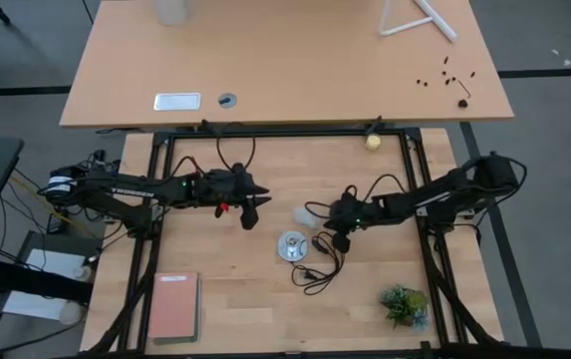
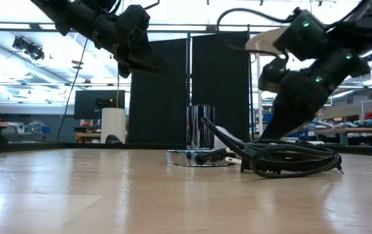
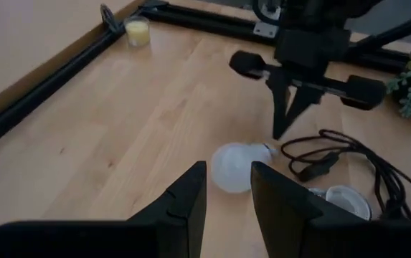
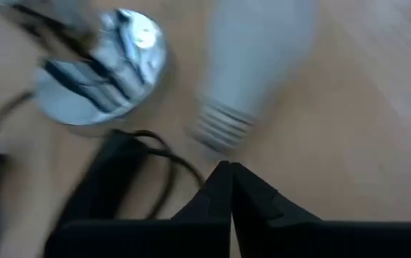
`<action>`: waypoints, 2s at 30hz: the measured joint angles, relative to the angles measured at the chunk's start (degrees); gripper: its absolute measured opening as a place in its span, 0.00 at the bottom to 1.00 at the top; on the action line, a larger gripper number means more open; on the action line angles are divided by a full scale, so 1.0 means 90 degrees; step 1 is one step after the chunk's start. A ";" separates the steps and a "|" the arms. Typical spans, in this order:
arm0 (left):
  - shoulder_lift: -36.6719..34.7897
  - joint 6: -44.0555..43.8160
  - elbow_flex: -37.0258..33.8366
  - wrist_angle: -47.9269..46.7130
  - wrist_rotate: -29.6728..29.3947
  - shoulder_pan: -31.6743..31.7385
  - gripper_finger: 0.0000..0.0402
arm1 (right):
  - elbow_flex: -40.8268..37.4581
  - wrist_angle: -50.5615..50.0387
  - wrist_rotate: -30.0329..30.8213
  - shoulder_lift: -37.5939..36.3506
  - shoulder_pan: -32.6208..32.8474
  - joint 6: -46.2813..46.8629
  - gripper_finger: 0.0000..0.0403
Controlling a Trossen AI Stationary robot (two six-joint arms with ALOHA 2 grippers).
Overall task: Screw lightbulb
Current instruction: Insert the white lightbulb into the silver lamp
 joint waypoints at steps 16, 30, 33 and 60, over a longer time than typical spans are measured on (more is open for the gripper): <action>0.0455 0.0190 -0.0012 -0.0286 0.0350 -0.0035 0.29 | 0.0367 0.0232 -0.0957 0.0039 0.0050 0.0175 0.08; 0.1401 0.1806 -0.0010 0.0829 -0.0948 -0.0593 0.45 | 0.0377 0.0535 -0.0318 0.0509 0.0187 -0.0092 0.27; 0.1399 0.1809 -0.0007 0.0881 -0.0952 -0.0593 0.50 | 0.0514 0.0539 -0.0253 0.0517 0.0164 -0.0092 0.34; 0.1399 0.1401 0.0649 0.0055 -0.0881 -0.0582 0.53 | 0.0869 0.0742 0.0694 0.1454 -0.0056 0.1000 0.64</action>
